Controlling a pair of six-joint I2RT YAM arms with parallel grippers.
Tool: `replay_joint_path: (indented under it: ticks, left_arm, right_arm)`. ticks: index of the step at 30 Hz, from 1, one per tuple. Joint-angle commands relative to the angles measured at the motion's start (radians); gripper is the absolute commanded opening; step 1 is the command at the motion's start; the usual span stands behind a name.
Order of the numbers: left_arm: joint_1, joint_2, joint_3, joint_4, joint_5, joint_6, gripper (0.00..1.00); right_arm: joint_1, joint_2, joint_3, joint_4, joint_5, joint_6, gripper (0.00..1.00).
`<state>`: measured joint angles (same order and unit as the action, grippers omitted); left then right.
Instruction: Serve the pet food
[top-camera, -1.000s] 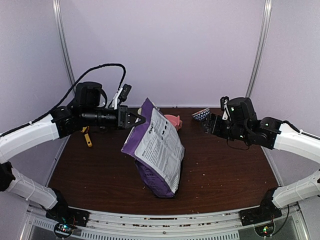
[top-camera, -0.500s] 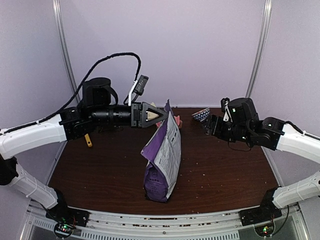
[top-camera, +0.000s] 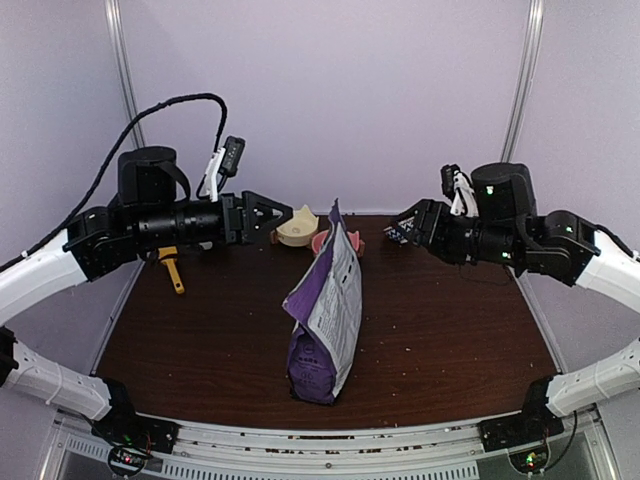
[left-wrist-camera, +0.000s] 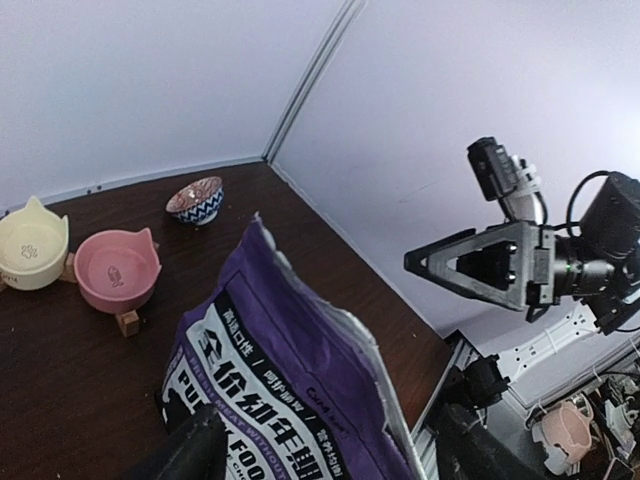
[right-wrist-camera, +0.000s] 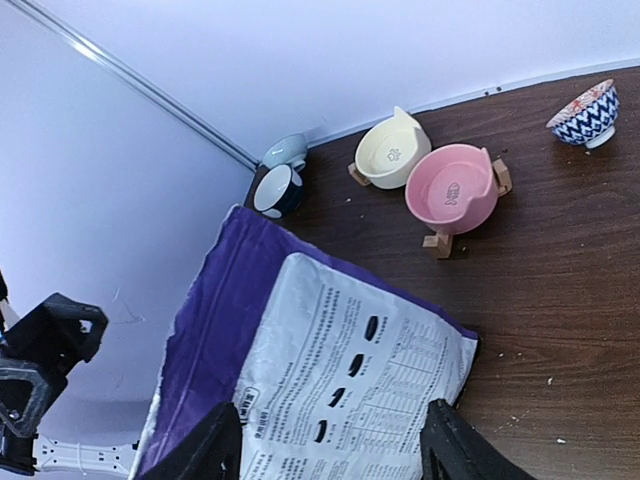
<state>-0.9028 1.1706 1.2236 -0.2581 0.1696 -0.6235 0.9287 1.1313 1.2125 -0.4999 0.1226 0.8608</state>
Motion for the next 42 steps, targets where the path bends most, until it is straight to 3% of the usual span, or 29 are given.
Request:
replay_joint_path:
  ticks: [1, 7, 14, 18, 20, 23, 26, 34, 42]
  left_arm:
    - [0.005, -0.005, -0.039, -0.018, -0.062, -0.018, 0.77]
    - [0.005, 0.002, -0.058, -0.015, -0.074, -0.025, 0.84]
    - [0.007, -0.009, -0.070, -0.035, -0.105, -0.021, 0.87]
    - [0.008, -0.014, -0.074, -0.051, -0.128, -0.019, 0.87]
    - [0.010, -0.018, -0.078, -0.050, -0.133, -0.017, 0.88]
    - [0.012, -0.022, -0.081, -0.050, -0.140, -0.020, 0.88]
    - [0.017, -0.024, -0.082, -0.050, -0.145, -0.022, 0.88]
    - [0.030, -0.043, -0.101, -0.021, -0.145, -0.032, 0.88]
    - [0.049, -0.044, -0.153, 0.027, -0.109, -0.071, 0.89]
  right_arm:
    - [0.056, 0.089, 0.121, -0.044, -0.008, 0.020, 0.65]
    - [0.123, 0.256, 0.323, -0.155, 0.059, 0.010, 0.67]
    - [0.176, 0.460, 0.566, -0.334, 0.115, -0.040, 0.61]
    - [0.200, 0.553, 0.690, -0.469, 0.210, -0.047, 0.52]
    - [0.203, 0.572, 0.708, -0.489, 0.243, -0.051, 0.42]
    - [0.202, 0.576, 0.710, -0.462, 0.252, -0.062, 0.15]
    - [0.193, 0.571, 0.709, -0.389, 0.225, -0.093, 0.00]
    - [0.134, 0.532, 0.700, -0.122, 0.058, -0.192, 0.00]
    - [0.098, 0.557, 0.633, -0.093, 0.019, -0.164, 0.00]
